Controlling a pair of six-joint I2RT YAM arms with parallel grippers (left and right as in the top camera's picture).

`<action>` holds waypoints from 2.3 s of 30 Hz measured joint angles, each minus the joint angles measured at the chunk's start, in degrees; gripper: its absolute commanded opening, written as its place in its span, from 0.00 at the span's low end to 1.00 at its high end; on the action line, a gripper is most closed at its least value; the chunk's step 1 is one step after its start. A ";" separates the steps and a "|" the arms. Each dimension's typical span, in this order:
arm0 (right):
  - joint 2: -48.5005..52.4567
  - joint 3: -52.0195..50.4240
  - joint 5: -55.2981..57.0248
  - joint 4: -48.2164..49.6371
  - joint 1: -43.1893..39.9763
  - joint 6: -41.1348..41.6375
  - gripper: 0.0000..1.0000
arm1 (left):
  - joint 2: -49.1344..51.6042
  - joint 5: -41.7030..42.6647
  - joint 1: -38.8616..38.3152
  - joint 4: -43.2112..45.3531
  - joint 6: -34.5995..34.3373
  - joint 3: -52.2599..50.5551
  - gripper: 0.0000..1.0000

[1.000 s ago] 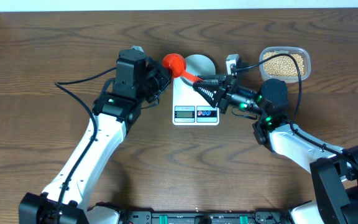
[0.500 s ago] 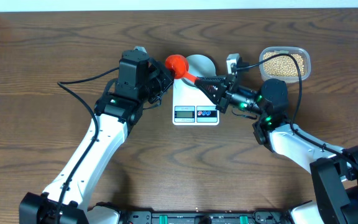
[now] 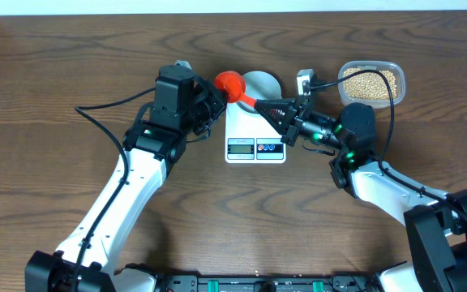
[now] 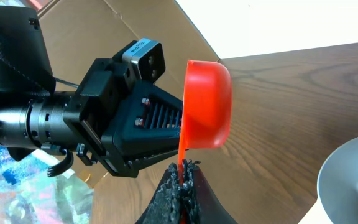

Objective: Scoop item into bowl and weigh 50g on scale
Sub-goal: 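Close the right gripper on the scoop handle, then release the scoop from the left gripper, carry it right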

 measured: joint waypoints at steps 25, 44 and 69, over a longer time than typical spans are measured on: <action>0.11 0.00 3.50 -1.92 -0.02 -2.23 0.01 | 0.02 0.02 0.00 -0.33 0.00 0.00 0.24; 0.11 1.11 9.31 -3.45 -1.90 -11.85 0.01 | -4.02 0.11 0.00 1.81 16.15 0.00 0.36; -22.25 2.54 4.72 -49.35 -21.53 -17.90 0.01 | -4.02 -9.11 0.00 0.00 17.16 0.00 0.65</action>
